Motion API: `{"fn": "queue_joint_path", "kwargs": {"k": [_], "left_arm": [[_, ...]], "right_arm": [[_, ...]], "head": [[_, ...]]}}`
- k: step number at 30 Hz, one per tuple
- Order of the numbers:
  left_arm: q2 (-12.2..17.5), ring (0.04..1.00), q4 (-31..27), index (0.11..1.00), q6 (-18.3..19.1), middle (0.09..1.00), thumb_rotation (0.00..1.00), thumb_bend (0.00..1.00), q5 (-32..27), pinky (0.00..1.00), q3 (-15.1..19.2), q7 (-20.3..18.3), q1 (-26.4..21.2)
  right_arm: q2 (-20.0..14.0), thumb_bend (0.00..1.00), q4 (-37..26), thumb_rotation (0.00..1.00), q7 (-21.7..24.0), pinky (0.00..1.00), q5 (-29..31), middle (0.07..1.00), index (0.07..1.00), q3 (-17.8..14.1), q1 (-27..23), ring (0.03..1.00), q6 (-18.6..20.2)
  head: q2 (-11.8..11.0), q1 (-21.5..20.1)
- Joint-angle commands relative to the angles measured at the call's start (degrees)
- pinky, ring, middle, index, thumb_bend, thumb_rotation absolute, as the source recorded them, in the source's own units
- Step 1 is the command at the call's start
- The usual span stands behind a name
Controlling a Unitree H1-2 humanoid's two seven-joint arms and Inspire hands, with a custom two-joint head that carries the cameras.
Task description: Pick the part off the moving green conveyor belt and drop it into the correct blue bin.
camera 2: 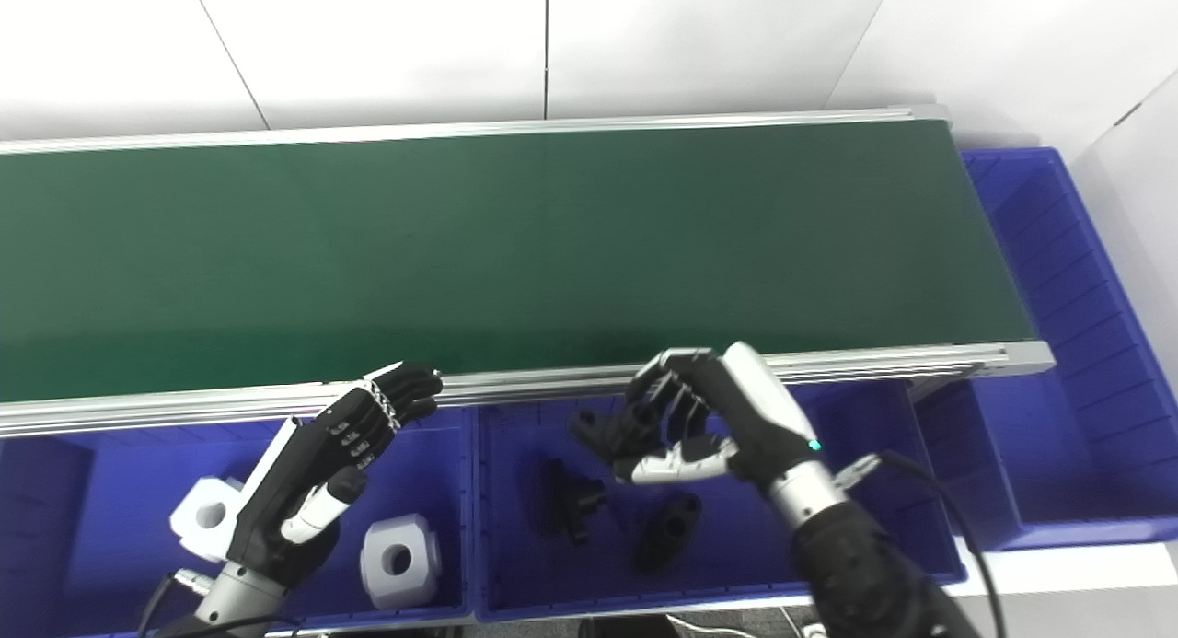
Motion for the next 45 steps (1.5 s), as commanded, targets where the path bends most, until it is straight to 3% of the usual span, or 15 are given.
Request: {"fn": "queue_joint_path", "kwargs": {"k": [1,4,8,9,10,11,15,18,21,32,33,35,38,42,45], "left_arm": [[-0.3,0.863,-2.1,0.794,-1.1,0.836,0.69,0.81,-0.3,0.86,0.1,-0.5,1.0],[-0.3,0.864,-2.3,0.795,-0.8,0.837,0.69,0.81,-0.1,0.86,0.0,-0.5,1.1],[-0.2,0.862,-2.5,0.796,-0.8,0.836,0.69,0.81,0.0,0.86,-0.1,-0.6,1.2],[-0.2,0.86,-2.4,0.795,-0.8,0.835,0.69,0.81,-0.1,0.85,-0.1,-0.6,1.2],[-0.2,0.859,-2.5,0.795,-0.8,0.835,0.69,0.82,0.0,0.85,-0.2,-0.6,1.2],[-0.2,0.86,-2.6,0.796,-0.7,0.836,0.69,0.82,0.1,0.85,-0.2,-0.6,1.3],[-0.2,0.858,-2.4,0.793,-1.1,0.835,0.69,0.82,0.3,0.85,-0.2,-0.7,1.2],[-0.1,0.862,-2.4,0.798,-1.1,0.839,0.69,0.81,0.0,0.85,-0.3,-0.9,1.2],[-0.2,0.865,-2.6,0.799,-0.8,0.84,0.69,0.81,0.1,0.86,-0.5,-0.8,1.2],[-0.7,0.863,-1.2,0.8,-2.5,0.841,0.7,0.83,0.5,0.85,-0.6,-0.7,1.2],[-0.7,0.862,-1.2,0.8,-2.3,0.84,0.71,0.83,0.6,0.85,-0.6,-0.7,1.2],[-0.7,0.865,-1.0,0.802,-2.3,0.842,0.71,0.82,0.3,0.86,-0.6,-0.8,1.1],[-1.1,0.864,-0.2,0.8,-2.9,0.84,0.7,0.83,0.1,0.85,-0.6,-0.8,1.0],[-1.0,0.868,0.3,0.802,-2.8,0.841,0.69,0.83,-0.1,0.86,-0.4,-1.1,0.9],[-1.0,0.87,0.5,0.804,-2.9,0.843,0.69,0.83,0.1,0.86,-0.3,-1.1,0.9]], "right_arm": [[-0.9,0.53,-0.8,0.0,-3.5,0.16,-13.5,0.47,0.487,1.6,-1.6,0.229,-5.5],[-0.5,0.53,0.1,0.0,-0.3,0.18,-16.1,0.47,0.488,1.7,-1.8,0.252,-4.3],[0.0,0.52,0.7,0.01,6.1,0.4,-19.7,0.448,0.533,1.2,-1.8,0.455,-3.1],[0.0,0.67,0.8,0.22,6.7,0.42,-20.7,0.531,0.599,1.1,-1.8,0.495,-3.4],[0.1,0.72,0.6,0.29,7.5,0.42,-21.9,0.559,0.621,0.9,-1.6,0.508,-3.5],[0.2,0.79,0.5,0.44,8.2,0.53,-22.7,0.648,0.666,0.7,-1.4,0.603,-3.6],[1.2,0.86,-0.4,0.68,9.7,0.75,-25.1,0.784,0.732,-0.7,-0.5,0.761,-3.8],[1.8,0.87,-1.1,0.76,10.5,0.81,-26.0,0.809,0.757,-1.8,-0.1,0.8,-4.5],[2.3,0.88,-1.6,0.79,10.8,0.8,-26.3,0.804,0.757,-2.7,0.2,0.799,-5.3],[3.9,0.89,-2.3,0.75,9.7,0.75,-23.7,0.772,0.732,-5.7,1.5,0.752,-9.3],[4.2,0.89,-2.3,0.75,7.3,0.75,-21.3,0.769,0.729,-6.5,2.0,0.747,-11.5],[4.9,0.87,-2.7,0.68,3.1,0.55,-16.7,0.694,0.692,-8.1,3.1,0.639,-15.7],[5.8,0.81,-4.5,0.64,-1.1,0.42,-9.5,0.573,0.641,-10.1,5.3,0.501,-22.2],[7.3,0.77,-5.3,0.58,-5.7,0.37,3.5,0.511,0.599,-11.9,7.7,0.438,-34.0],[9.0,0.74,-6.8,0.61,-6.2,0.4,11.6,0.519,0.592,-12.3,9.1,0.449,-39.2]], "head": [[0.0,0.1],[0.0,0.3],[-0.1,0.6],[-0.1,0.6],[-0.2,0.7],[-0.2,0.7],[-0.3,0.8],[-0.3,0.9],[-0.2,1.1],[-0.8,1.7],[-1.0,2.0],[-1.2,2.3],[-1.7,3.1],[-2.5,4.0],[-2.9,4.3]]}}
